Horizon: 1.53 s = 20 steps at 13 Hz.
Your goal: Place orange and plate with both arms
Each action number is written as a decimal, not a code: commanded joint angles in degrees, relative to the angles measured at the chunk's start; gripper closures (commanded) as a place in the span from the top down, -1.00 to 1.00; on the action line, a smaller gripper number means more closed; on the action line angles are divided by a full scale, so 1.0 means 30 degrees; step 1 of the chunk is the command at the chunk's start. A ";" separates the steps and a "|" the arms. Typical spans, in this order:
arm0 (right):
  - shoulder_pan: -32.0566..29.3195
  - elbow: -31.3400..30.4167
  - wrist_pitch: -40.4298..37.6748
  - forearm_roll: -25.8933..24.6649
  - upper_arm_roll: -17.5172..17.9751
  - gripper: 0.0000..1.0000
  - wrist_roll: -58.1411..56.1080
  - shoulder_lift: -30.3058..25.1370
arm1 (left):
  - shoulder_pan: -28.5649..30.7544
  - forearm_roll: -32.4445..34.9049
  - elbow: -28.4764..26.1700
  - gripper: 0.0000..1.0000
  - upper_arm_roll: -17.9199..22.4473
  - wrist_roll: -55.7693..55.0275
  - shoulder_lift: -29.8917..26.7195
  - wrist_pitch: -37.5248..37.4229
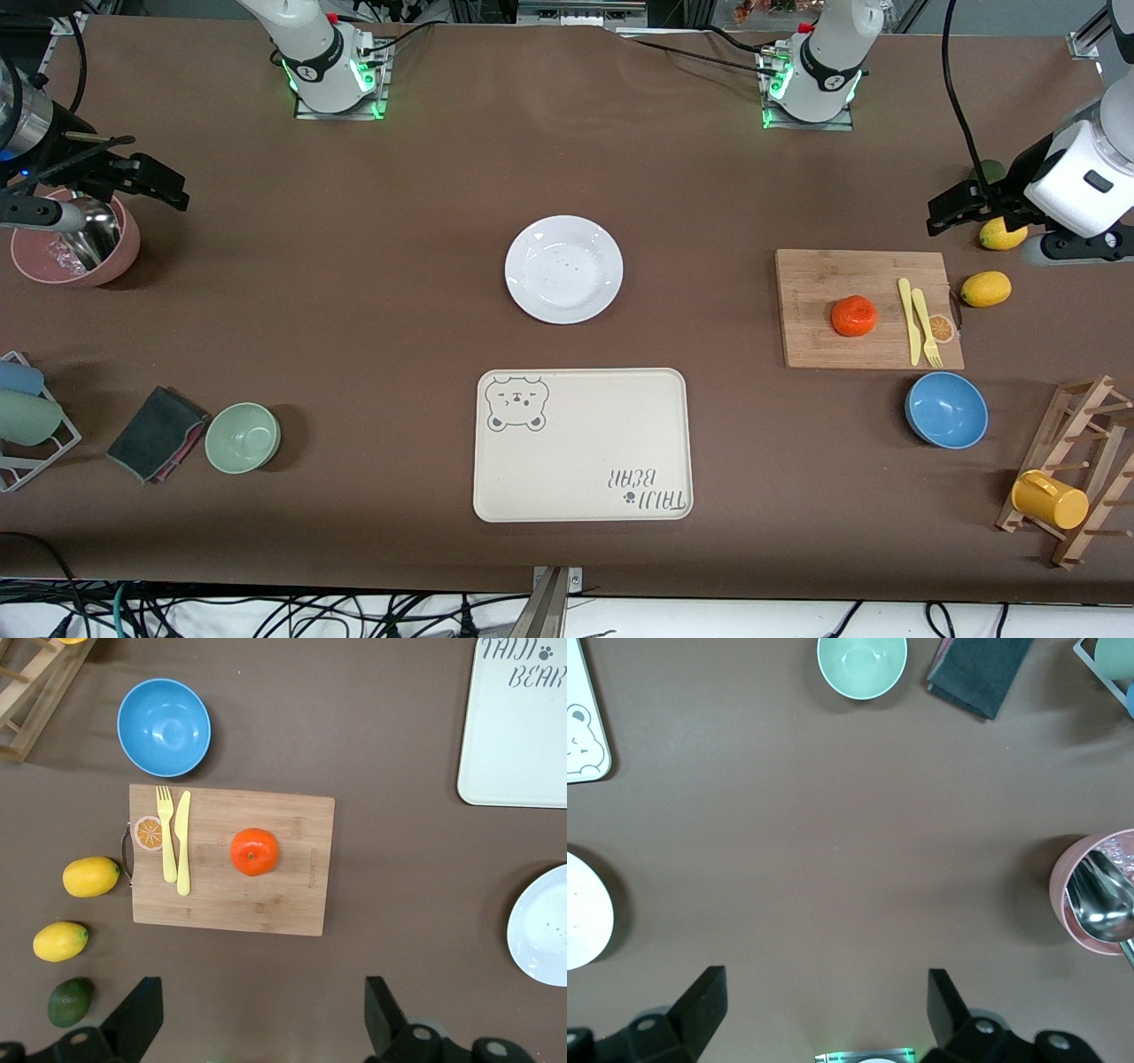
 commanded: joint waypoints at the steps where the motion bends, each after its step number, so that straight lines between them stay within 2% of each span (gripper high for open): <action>1: -0.0016 -0.0040 -0.0111 0.0176 0.0050 1.00 0.0241 -0.0231 | 0.0027 -0.0348 0.0417 1.00 0.0039 -0.0025 0.0015 -0.0236; 20: -0.0045 0.0017 -0.0170 0.0176 -0.0038 1.00 0.0241 -0.0173 | -0.0237 -0.0290 0.0446 1.00 -0.0020 -0.0025 0.0015 -0.0734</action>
